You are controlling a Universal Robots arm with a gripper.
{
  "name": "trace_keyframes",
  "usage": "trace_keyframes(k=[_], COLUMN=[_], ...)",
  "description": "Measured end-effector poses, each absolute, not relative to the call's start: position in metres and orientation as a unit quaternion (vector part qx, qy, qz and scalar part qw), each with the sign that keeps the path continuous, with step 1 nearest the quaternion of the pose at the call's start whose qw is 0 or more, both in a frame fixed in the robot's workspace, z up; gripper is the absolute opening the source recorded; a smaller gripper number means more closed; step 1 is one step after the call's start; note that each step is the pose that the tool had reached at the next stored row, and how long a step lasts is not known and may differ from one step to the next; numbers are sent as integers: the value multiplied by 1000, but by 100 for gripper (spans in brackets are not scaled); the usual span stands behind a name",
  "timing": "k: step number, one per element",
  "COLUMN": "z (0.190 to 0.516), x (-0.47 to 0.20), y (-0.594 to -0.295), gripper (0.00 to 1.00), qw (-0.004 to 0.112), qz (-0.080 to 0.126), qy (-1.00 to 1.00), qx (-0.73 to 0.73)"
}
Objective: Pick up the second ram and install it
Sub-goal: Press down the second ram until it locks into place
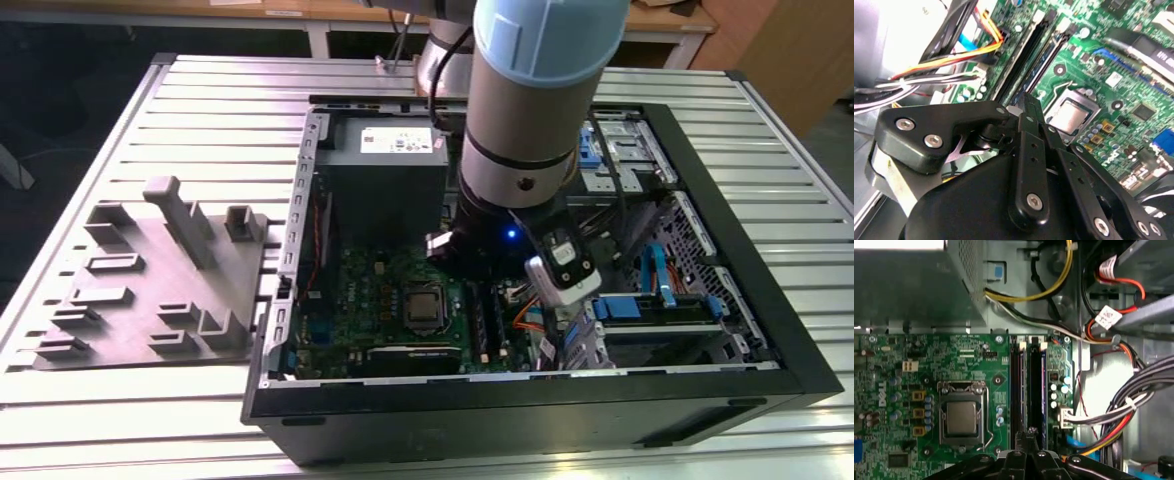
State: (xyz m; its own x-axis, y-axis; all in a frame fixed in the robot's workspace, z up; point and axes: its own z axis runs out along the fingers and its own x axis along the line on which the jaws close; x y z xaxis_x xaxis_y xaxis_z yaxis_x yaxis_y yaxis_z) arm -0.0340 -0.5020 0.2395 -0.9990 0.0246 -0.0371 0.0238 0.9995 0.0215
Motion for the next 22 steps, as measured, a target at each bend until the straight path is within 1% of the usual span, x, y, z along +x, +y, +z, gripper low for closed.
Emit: trace_keyframes(k=[12,22], z=[239,238], x=[-34,-34], y=[-523,-532], gripper=[10,10], qw=[19,19], qz=[9,6], qy=[1000,1000], qx=[12,12])
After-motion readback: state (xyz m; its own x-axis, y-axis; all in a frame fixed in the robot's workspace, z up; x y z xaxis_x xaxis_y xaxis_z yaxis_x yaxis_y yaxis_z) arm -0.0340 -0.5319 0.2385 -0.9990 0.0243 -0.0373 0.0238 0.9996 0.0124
